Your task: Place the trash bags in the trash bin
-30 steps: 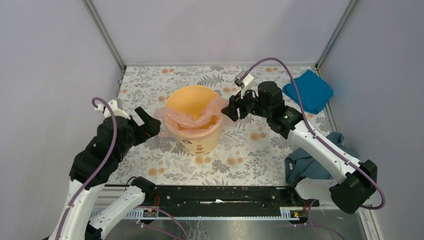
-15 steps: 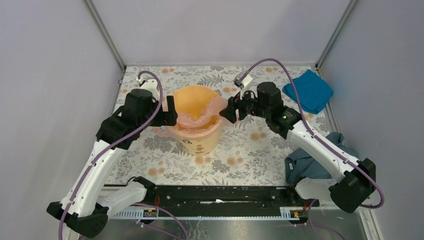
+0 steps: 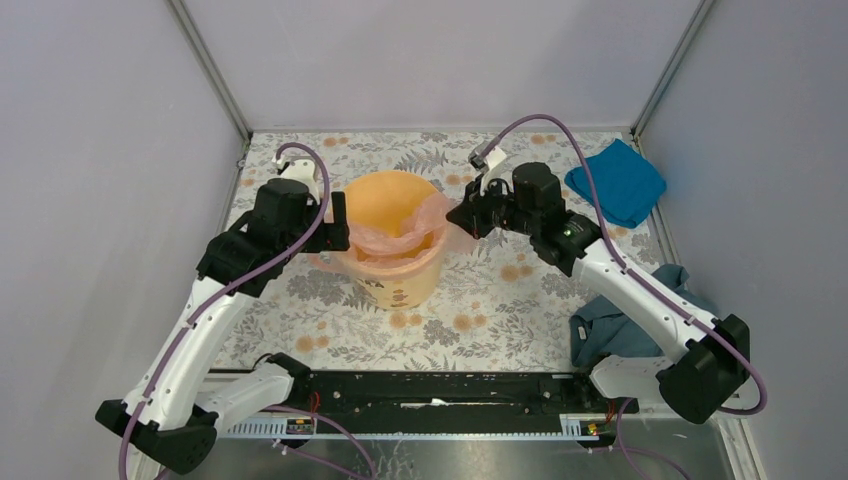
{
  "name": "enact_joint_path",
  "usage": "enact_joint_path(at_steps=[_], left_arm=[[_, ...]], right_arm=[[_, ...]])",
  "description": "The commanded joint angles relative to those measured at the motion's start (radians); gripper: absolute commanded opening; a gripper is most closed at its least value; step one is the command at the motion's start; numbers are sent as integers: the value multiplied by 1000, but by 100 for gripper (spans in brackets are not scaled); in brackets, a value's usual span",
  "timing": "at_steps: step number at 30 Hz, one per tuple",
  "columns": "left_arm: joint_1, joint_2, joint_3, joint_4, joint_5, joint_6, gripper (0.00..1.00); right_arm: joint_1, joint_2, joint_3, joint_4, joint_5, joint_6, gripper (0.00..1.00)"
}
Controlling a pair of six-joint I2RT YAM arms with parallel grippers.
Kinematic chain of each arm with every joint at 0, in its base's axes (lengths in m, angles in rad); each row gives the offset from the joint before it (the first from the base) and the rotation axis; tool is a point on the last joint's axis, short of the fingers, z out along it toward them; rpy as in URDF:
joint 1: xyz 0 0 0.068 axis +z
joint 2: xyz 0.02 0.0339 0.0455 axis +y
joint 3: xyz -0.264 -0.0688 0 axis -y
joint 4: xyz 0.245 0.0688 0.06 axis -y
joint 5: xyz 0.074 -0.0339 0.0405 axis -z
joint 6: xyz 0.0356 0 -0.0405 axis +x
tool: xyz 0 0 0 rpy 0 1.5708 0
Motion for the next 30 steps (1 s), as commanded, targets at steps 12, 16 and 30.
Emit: enact_joint_path(at_steps=[12,16,30], left_arm=[[4,21,71,27,-74,40,90],[4,17,78,28,11,59,98],[4,16,71,108,242,160,99]], right_arm=[[0,54,124,8,53,138,10],[0,81,159,-3,67,168,8],[1,111,218,-30,193,273,0]])
